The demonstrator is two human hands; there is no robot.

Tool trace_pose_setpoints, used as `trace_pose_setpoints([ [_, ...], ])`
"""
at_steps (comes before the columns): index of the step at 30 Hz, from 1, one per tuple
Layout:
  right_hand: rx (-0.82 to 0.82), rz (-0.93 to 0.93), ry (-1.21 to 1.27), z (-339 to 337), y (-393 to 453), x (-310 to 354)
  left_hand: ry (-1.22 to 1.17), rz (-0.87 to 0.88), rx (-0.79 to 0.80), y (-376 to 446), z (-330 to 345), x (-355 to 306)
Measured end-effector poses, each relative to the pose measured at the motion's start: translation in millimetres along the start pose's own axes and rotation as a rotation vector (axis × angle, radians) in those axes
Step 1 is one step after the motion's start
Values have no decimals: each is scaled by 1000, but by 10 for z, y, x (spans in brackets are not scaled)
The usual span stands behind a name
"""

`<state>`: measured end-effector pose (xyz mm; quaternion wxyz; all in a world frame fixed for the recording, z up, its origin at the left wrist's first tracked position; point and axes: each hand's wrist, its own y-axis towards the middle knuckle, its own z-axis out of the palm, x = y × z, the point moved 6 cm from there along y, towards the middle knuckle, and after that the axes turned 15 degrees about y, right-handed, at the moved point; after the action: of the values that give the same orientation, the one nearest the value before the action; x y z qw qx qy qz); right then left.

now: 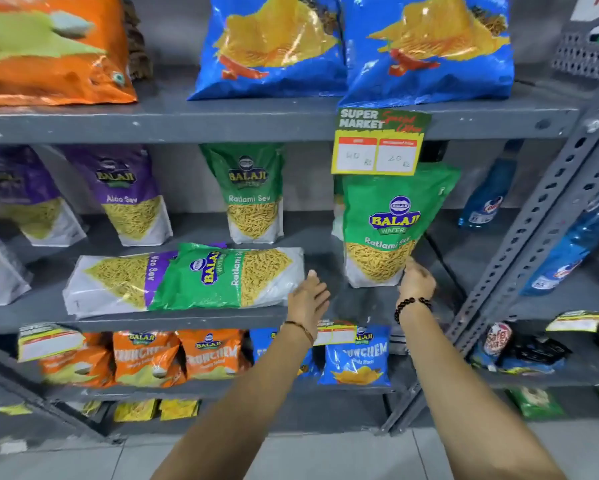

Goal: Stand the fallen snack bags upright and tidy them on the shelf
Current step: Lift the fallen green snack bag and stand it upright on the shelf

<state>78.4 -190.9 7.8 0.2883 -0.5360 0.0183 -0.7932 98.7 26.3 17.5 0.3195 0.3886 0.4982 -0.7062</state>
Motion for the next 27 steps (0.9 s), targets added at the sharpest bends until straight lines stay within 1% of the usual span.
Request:
trace_pose_setpoints([
  [3, 24, 8, -54, 7, -343, -275, -80, -83, -52, -129, -342, 191],
  [7, 169, -27, -174, 200, -720, -443, -193, -122, -142, -213, -725, 236],
  [10, 365, -87, -324, 509, -923, -446, -352, -143, -178, -200, -903, 167],
  [12, 538, -134, -482, 791, -1036, -445, -444, -143, -218, -191, -963, 86],
  [14, 675, -157, -639, 1063, -1110, -484, -535, -149, -276, -159, -1009, 42],
  [16, 783, -164, -776, 1303, -1138, -560, -596, -148, -327, -128, -1059, 29],
  [19, 916, -133, -911, 1627, -1136, -725, -646, -141, -386, -43, -1099, 20],
  [22, 1010, -116, -1019, 1911, -1113, -890, -708, -137, -458, 49, -1091, -9],
  [24, 1062, -126, -1101, 2067, -1080, -1001, -709, -162, -523, 92, -1074, -6],
  [27, 1101, -172, -1273, 2242, -1012, -1133, -711, -189, -602, 141, -1060, 10],
])
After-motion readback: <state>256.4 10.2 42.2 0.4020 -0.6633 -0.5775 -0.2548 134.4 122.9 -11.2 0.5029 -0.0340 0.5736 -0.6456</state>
